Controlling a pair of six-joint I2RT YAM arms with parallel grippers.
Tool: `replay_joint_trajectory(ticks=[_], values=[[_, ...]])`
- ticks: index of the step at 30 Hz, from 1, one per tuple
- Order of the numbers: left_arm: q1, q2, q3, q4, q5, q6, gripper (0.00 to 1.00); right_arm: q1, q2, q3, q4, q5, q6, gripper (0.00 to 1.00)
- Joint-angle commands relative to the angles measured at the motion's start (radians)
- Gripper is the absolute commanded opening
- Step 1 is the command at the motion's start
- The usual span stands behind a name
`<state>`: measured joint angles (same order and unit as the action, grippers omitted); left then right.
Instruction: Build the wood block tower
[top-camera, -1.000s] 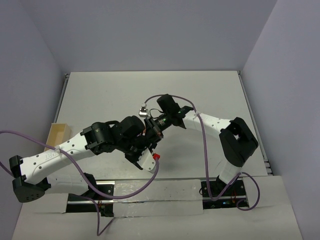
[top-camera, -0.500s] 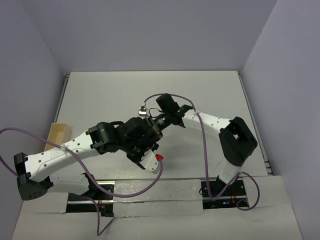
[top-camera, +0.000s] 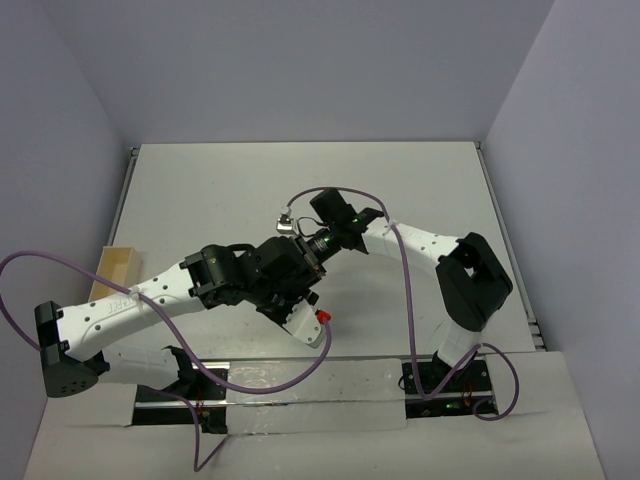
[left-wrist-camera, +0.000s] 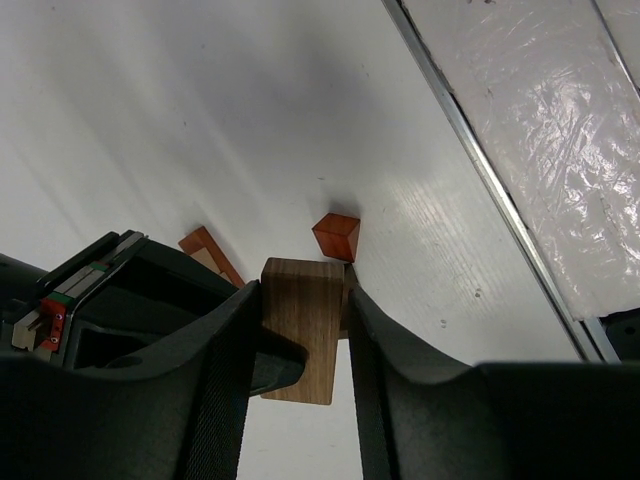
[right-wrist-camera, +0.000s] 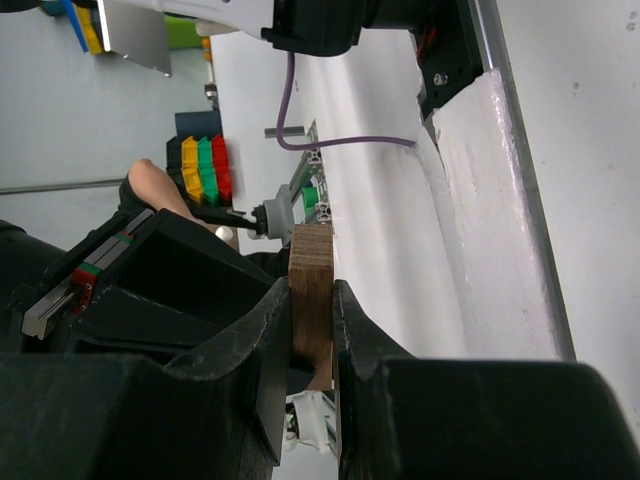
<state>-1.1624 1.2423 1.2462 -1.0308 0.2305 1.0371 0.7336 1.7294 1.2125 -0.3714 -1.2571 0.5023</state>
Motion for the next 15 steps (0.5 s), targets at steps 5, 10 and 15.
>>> replay_joint_trajectory(ticks=[5,10,15], values=[[-0.003,0.0,-0.01,0.0,-0.028,-0.005,0.35,0.015,0.006,0.059,-0.05,-0.005,-0.05,0.0],[-0.003,0.001,-0.011,0.005,-0.036,-0.028,0.11,0.016,0.011,0.061,-0.035,-0.028,-0.047,0.11],[-0.004,-0.014,-0.009,0.009,-0.024,-0.049,0.0,0.014,0.016,0.068,-0.031,-0.041,-0.051,0.62]])
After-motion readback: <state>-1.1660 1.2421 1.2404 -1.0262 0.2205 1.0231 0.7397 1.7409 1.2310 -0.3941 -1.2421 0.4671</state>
